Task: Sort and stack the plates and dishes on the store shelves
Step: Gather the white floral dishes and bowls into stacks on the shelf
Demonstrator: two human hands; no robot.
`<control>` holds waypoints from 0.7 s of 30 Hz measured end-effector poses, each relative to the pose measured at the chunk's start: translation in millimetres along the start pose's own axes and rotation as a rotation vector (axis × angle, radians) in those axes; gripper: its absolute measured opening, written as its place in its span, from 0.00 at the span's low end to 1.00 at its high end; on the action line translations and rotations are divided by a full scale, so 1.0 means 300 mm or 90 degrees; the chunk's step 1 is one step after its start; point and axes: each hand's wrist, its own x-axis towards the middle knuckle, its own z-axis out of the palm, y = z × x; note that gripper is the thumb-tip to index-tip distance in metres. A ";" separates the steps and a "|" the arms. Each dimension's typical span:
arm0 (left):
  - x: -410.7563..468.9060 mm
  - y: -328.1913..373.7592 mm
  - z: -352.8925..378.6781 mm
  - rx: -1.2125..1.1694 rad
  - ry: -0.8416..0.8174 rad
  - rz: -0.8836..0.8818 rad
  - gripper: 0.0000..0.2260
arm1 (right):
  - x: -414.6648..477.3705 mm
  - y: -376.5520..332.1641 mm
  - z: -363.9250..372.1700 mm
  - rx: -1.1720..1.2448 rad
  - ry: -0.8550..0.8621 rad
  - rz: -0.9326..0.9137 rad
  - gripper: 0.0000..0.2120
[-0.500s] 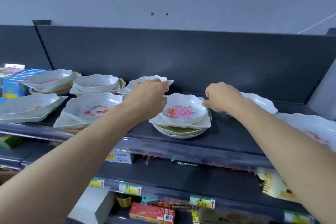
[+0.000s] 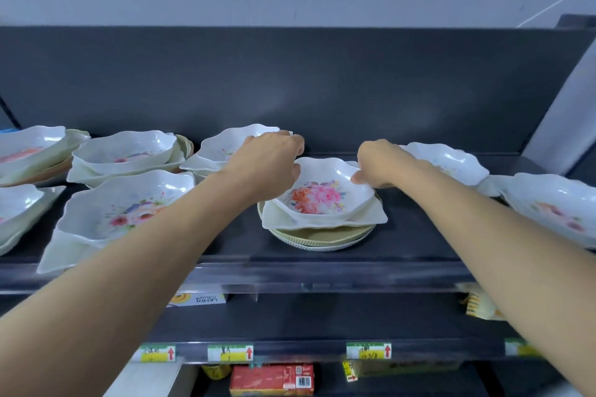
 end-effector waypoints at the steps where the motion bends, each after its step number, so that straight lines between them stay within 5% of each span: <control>1: 0.002 -0.007 0.003 -0.006 -0.003 -0.002 0.10 | 0.008 -0.002 0.004 0.010 0.003 0.006 0.17; 12: 0.066 0.076 -0.040 -0.026 0.005 0.008 0.11 | 0.044 0.072 -0.030 0.136 0.047 0.035 0.16; 21: 0.167 0.241 -0.061 -0.098 0.097 -0.006 0.13 | 0.037 0.368 -0.180 0.219 0.225 0.172 0.12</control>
